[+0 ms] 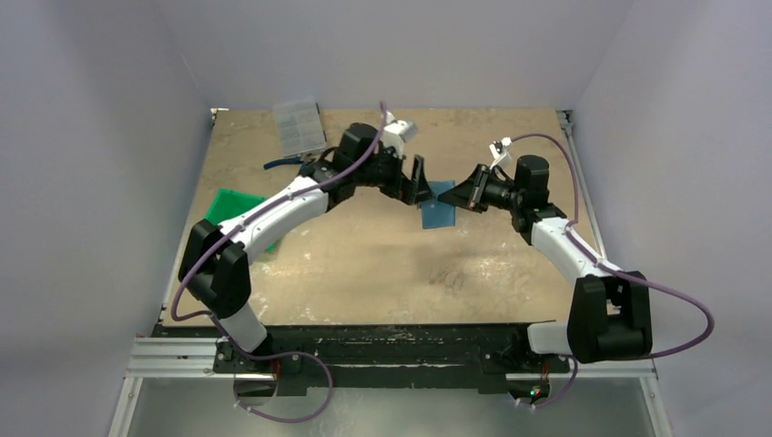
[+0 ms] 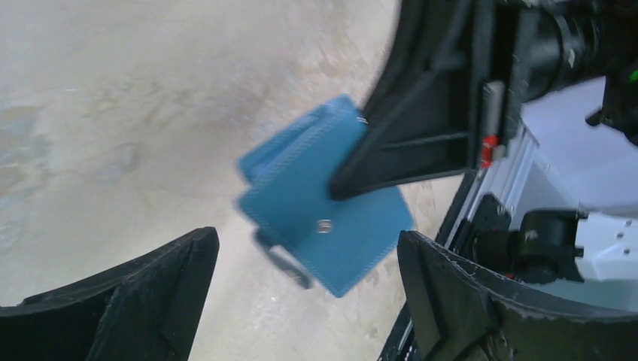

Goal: Put the credit cards into the card holder
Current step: Open the card holder at the center of the board.

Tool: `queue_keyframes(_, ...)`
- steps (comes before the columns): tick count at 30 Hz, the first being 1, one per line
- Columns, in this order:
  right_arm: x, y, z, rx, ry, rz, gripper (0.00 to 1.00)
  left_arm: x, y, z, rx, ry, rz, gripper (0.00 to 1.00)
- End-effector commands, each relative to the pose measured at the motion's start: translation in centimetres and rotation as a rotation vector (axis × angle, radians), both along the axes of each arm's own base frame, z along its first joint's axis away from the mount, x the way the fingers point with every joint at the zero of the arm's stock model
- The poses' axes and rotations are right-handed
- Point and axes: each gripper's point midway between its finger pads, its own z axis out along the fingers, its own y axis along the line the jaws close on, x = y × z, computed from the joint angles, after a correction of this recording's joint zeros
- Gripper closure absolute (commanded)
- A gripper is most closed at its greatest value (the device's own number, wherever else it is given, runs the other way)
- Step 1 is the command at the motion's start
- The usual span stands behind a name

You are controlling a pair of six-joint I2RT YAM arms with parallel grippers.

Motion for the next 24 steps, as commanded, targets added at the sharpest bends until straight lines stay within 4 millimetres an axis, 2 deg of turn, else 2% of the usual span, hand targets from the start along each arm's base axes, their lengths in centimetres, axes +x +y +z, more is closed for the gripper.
queue_keyframes(1,-0.2,-0.2,3.0,-0.045,-0.122,0.017,1.00,-1.8,-2.1,-1.2,0.148,-0.072,-0.042,0.09)
queue_keyframes(4,-0.5,-0.5,3.4,-0.062,-0.138,0.009,1.00,-0.9,-1.4,-2.4,0.211,-0.069,0.000,0.21)
queue_keyframes(6,-0.4,-0.6,3.4,-0.069,-0.138,-0.002,1.00,-1.1,-1.5,-2.4,0.211,-0.072,-0.010,0.24)
queue_keyframes(13,0.5,-0.6,3.8,-0.085,-0.131,-0.006,1.00,-0.3,-0.5,-3.2,0.276,-0.054,0.037,0.22)
queue_keyframes(16,0.8,-0.6,3.9,-0.079,-0.125,-0.010,1.00,-0.4,-0.8,-3.6,0.265,-0.035,0.011,0.24)
queue_keyframes(18,0.8,-0.4,4.1,-0.067,-0.125,-0.004,1.00,-0.5,-0.9,-3.3,0.231,-0.017,-0.020,0.20)
queue_keyframes(21,0.8,-0.3,4.1,-0.065,-0.127,0.008,1.00,-0.6,-0.9,-1.6,0.098,0.026,-0.091,0.17)
queue_keyframes(23,0.9,-0.3,3.9,-0.071,-0.129,0.021,1.00,-1.3,-1.2,-0.4,-0.009,0.078,-0.160,0.21)
queue_keyframes(24,1.0,-0.2,3.8,-0.073,-0.132,0.030,1.00,-1.1,-1.1,-0.2,-0.034,0.098,-0.161,0.27)
